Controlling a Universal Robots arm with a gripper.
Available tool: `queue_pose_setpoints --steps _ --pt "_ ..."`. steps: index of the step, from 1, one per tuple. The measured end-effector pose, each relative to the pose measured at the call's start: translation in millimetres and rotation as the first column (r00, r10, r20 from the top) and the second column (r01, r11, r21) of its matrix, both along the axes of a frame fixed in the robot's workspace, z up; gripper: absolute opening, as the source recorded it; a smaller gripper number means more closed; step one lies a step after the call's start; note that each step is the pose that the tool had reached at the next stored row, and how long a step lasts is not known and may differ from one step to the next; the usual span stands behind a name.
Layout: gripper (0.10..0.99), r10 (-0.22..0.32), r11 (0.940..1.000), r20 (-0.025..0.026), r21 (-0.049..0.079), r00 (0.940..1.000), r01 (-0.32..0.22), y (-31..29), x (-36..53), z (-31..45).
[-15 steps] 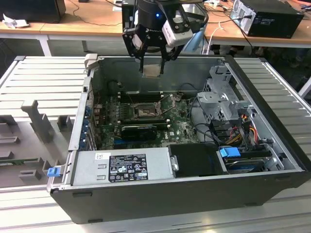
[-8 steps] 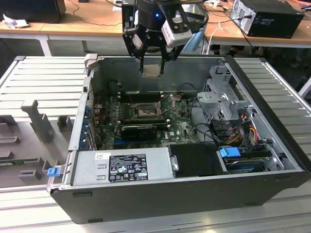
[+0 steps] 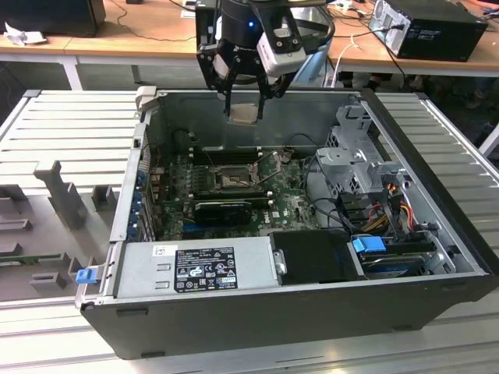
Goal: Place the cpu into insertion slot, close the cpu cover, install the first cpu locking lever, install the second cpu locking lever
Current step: 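Place the cpu into insertion slot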
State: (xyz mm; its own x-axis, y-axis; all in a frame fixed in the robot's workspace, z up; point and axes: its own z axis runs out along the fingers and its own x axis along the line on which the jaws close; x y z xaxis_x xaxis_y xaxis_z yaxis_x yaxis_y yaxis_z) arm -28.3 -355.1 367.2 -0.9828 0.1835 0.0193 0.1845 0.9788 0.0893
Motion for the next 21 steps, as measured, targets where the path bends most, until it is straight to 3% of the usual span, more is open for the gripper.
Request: queue_pose_setpoints --steps 21 --pt "0.525 -0.108 0.9941 0.0000 0.000 0.9941 0.108 0.0 0.0 -0.1"
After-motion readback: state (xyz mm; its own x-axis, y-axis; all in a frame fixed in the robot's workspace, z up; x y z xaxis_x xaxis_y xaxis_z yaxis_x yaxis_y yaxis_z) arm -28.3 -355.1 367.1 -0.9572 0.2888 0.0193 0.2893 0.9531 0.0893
